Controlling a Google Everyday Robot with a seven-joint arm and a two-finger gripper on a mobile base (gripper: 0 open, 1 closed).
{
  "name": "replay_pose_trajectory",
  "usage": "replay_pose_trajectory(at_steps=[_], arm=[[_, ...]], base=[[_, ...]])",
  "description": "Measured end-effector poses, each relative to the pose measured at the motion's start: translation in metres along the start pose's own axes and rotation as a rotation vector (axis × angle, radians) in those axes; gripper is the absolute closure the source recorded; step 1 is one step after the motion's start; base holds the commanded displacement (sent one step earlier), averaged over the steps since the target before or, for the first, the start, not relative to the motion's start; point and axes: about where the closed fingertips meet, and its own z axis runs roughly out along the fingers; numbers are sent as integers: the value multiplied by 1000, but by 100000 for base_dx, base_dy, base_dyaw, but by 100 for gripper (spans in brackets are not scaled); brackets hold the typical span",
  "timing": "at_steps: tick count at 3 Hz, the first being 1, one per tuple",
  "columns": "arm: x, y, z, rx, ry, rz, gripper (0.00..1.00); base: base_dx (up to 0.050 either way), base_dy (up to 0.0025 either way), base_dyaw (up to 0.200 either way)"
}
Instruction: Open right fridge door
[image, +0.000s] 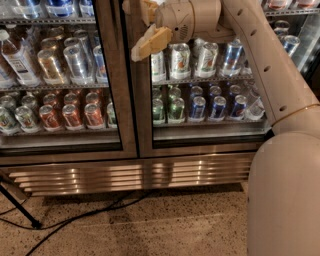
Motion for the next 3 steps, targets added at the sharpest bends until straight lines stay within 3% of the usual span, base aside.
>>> replay_pose_trajectory(at_steps=[3], arm=[[-8,3,-1,44,8,-21,0]], base=[[0,0,0]])
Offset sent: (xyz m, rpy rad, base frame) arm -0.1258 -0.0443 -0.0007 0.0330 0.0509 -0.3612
